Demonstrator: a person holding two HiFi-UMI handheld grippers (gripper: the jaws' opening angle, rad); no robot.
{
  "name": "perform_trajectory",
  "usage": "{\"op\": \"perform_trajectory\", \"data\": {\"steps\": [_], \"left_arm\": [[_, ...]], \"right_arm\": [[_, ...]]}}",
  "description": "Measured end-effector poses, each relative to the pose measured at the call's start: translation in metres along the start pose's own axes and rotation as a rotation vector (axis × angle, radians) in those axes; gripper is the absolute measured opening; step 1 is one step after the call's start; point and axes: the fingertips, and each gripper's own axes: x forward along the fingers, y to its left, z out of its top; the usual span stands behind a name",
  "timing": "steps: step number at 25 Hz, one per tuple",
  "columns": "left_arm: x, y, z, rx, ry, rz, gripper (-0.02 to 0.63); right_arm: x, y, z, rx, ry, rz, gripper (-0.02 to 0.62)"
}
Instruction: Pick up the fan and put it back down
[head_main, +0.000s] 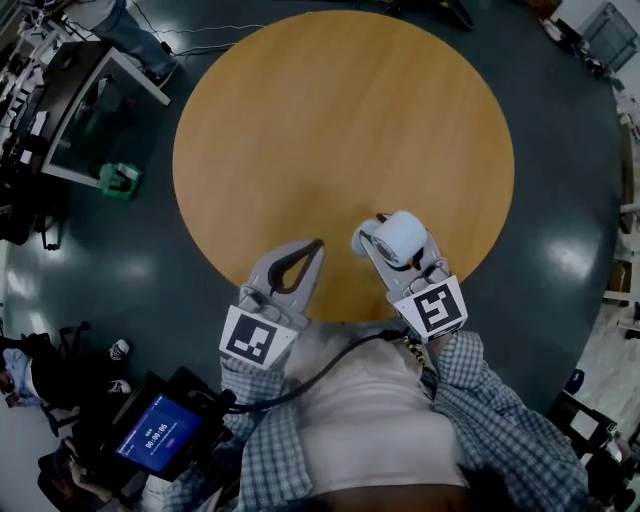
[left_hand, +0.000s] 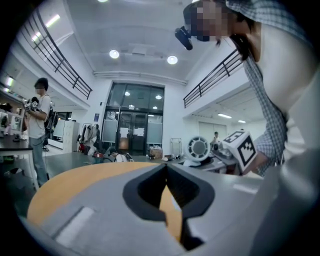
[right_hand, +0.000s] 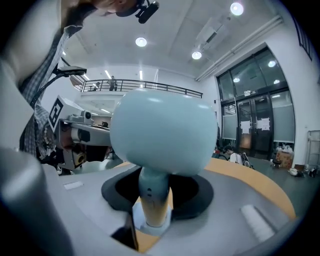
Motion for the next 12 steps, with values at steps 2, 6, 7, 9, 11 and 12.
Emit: {"op": "perform_trajectory", "data": {"steps": [2,6,7,9,11,12], "left_arm": [[0.003,-0.002,0.008,0.013,-0.02,-0.011,0.0],[0.004,-0.004,0.021,0.043,-0.05,-0.023,0.0],[0.003,-0.005,0.023,0.047,-0.055,-0.024,0.0],[0.001,-0.007,0.028,0.054,-0.063,-0.023,0.0],[0.0,-0.008,0.033,0.064,-0.071,-0.021,0.0],[0.0,-0.008,0.035,0.068,-0.076,-0.02,0.0]], "right_arm": [[-0.005,-0.002,0.01,-0.007,-0.02,-0.01,0.14],[-0.015,-0.003,0.031,-0.022,-0.065,-0.028,0.14],[-0.019,-0.004,0.034,-0.027,-0.074,-0.035,0.14],[-0.025,-0.008,0.039,-0.051,-0.093,-0.051,0.139],[-0.03,-0.01,0.047,-0.072,-0.113,-0.059,0.139],[-0.032,-0.011,0.05,-0.077,-0.122,-0.061,0.139]]}}
